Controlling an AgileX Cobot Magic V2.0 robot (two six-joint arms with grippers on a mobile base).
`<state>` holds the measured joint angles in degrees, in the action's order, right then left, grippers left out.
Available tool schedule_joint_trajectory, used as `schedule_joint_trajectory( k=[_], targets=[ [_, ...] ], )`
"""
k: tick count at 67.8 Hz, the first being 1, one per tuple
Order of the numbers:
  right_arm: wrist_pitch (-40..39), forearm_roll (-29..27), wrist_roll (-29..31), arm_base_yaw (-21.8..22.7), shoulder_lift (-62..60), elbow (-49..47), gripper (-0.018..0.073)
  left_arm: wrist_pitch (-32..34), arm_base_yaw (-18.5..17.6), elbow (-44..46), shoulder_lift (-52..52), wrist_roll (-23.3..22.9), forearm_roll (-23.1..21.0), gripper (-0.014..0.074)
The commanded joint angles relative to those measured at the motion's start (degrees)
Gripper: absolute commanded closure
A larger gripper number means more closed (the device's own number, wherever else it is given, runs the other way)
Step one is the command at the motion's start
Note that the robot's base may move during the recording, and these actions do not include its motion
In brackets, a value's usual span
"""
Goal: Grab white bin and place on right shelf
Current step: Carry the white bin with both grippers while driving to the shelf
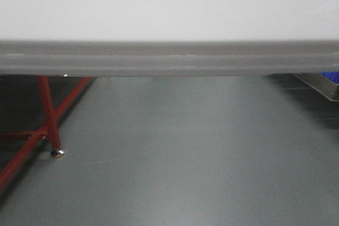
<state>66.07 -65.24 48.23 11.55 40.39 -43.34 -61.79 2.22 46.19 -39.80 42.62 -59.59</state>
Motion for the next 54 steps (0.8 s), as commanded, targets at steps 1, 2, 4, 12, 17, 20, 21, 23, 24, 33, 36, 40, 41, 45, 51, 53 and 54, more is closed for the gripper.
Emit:
schedule_joint_trajectory(
  k=[1, 2, 4, 12, 17, 20, 21, 23, 24, 33, 36, 40, 41, 45, 51, 53, 54],
  targets=[
    [4.6, -11.3, 0.8, -0.4, -0.3, -2.0, 0.0255, -2.6, -0.7, 2.1, 0.3, 0.5, -10.5, 0.0357],
    [4.6, -11.3, 0.8, -0.4, -0.3, -2.0, 0.0255, -2.6, -0.7, 2.1, 0.3, 0.5, -10.5, 0.0357],
    [4.6, -11.3, 0.8, -0.4, -0.3, -2.0, 0.0255, -2.6, -0.7, 2.1, 0.3, 0.5, -10.5, 0.0357],
    [4.6, -11.3, 0.8, -0.4, -0.3, -2.0, 0.0255, -2.6, -0.7, 2.1, 0.3, 0.5, -10.5, 0.0357],
    [4.6, -11.3, 0.8, -0.4, -0.3, -2.0, 0.0255, -2.6, -0.7, 2.1, 0.3, 0.5, -10.5, 0.0357],
    [4.6, -11.3, 0.8, -0.4, -0.3, -2.0, 0.0255, -2.6, -0.7, 2.1, 0.3, 0.5, -10.5, 0.0357],
    [4.6, -11.3, 0.8, -0.4, -0.3, -2.0, 0.0255, -2.6, -0.7, 2.1, 0.3, 0.5, -10.5, 0.0357],
    [4.6, -11.3, 0.8, -0.4, -0.3, -2.0, 0.0255, -2.6, -0.7, 2.1, 0.3, 0.5, -10.5, 0.0357],
    [4.7, -11.3, 0.8, -0.4, -0.3, -2.0, 0.0255, -2.6, -0.7, 2.1, 0.3, 0.5, -10.5, 0.0357],
    [5.4, -11.3, 0.8, -0.4, -0.3, -2.0, 0.0255, -2.6, -0.7, 2.1, 0.3, 0.5, -10.5, 0.0357],
    [5.5, -11.3, 0.8, -0.4, -0.3, -2.0, 0.0255, -2.6, -0.7, 2.1, 0.3, 0.5, -10.5, 0.0357],
    [5.5, -11.3, 0.8, -0.4, -0.3, -2.0, 0.0255, -2.6, -0.7, 2.1, 0.3, 0.5, -10.5, 0.0357],
    [5.5, -11.3, 0.8, -0.4, -0.3, -2.0, 0.0255, -2.6, -0.7, 2.1, 0.3, 0.5, -10.5, 0.0357],
    [5.7, -11.3, 0.8, -0.4, -0.3, -2.0, 0.0255, -2.6, -0.7, 2.1, 0.3, 0.5, -10.5, 0.0357],
    [5.6, -11.3, 0.8, -0.4, -0.3, -2.0, 0.0255, -2.6, -0.7, 2.1, 0.3, 0.5, -10.5, 0.0357],
    [5.6, -11.3, 0.8, -0.4, -0.3, -2.0, 0.0255, -2.6, -0.7, 2.1, 0.3, 0.5, -10.5, 0.0357],
    [5.6, -11.3, 0.8, -0.4, -0.3, -2.0, 0.0255, -2.6, -0.7, 2.1, 0.3, 0.5, -10.5, 0.0357]
  ],
)
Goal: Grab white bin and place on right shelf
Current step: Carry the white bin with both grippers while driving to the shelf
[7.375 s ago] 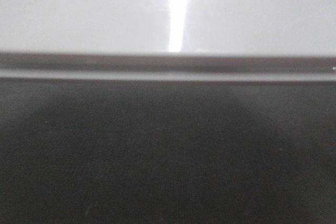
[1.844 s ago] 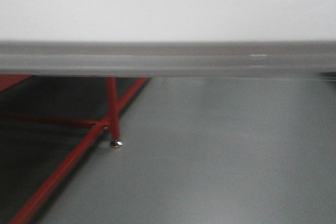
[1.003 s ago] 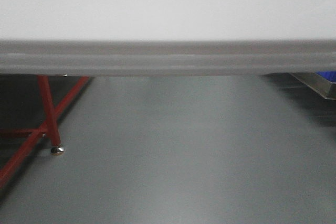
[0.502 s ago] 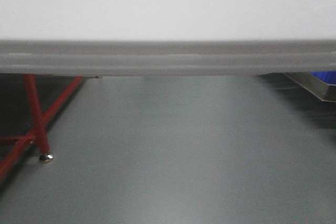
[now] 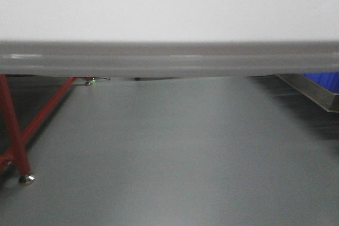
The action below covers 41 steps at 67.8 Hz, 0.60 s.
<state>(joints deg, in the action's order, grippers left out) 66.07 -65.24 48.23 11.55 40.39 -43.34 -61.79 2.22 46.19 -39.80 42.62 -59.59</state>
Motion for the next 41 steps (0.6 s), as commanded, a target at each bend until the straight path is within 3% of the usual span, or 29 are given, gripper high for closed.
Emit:
schedule_joint_trajectory(
  k=[1, 41],
  targets=[
    [5.6, -11.3, 0.8, -0.4, -0.3, -2.0, 0.0255, -2.6, -0.7, 2.1, 0.3, 0.5, -10.5, 0.0357],
    [5.4, -11.3, 0.8, -0.4, -0.3, -2.0, 0.0255, -2.6, -0.7, 2.1, 0.3, 0.5, -10.6, 0.0357]
  ],
)
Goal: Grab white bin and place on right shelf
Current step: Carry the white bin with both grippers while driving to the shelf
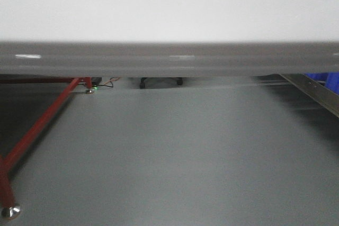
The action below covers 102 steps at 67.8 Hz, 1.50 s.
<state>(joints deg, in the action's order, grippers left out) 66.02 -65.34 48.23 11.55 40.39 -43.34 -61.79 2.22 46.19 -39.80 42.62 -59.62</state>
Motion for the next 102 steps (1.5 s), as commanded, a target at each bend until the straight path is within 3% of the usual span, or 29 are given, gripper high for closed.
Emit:
schedule_joint_trajectory(
  k=[1, 102],
  targets=[
    [5.5, -11.2, 0.8, -0.4, -0.3, -2.0, 0.0255, -2.6, -0.7, 2.1, 0.3, 0.5, -10.6, 0.0357],
    [5.4, -11.2, 0.8, -0.4, -0.3, -2.0, 0.0255, -2.6, -0.7, 2.1, 0.2, 0.5, -10.9, 0.0357]
  ],
)
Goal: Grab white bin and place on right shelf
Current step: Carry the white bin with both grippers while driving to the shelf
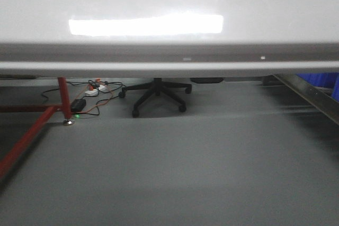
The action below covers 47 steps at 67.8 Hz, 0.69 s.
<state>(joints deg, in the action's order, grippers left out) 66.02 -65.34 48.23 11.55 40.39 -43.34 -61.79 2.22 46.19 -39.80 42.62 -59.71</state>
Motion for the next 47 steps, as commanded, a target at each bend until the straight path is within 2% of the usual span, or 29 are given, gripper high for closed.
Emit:
schedule_joint_trajectory(
  k=[1, 47],
  targets=[
    [5.4, -11.2, 0.8, -0.4, -0.3, -2.0, 0.0255, -2.6, -0.7, 2.1, 0.2, 0.5, -10.8, 0.0357],
    [5.1, -11.2, 0.8, -0.4, -0.3, -2.0, 0.0255, -2.7, -0.7, 2.1, 0.2, 0.5, -10.9, 0.0357]
  ],
)
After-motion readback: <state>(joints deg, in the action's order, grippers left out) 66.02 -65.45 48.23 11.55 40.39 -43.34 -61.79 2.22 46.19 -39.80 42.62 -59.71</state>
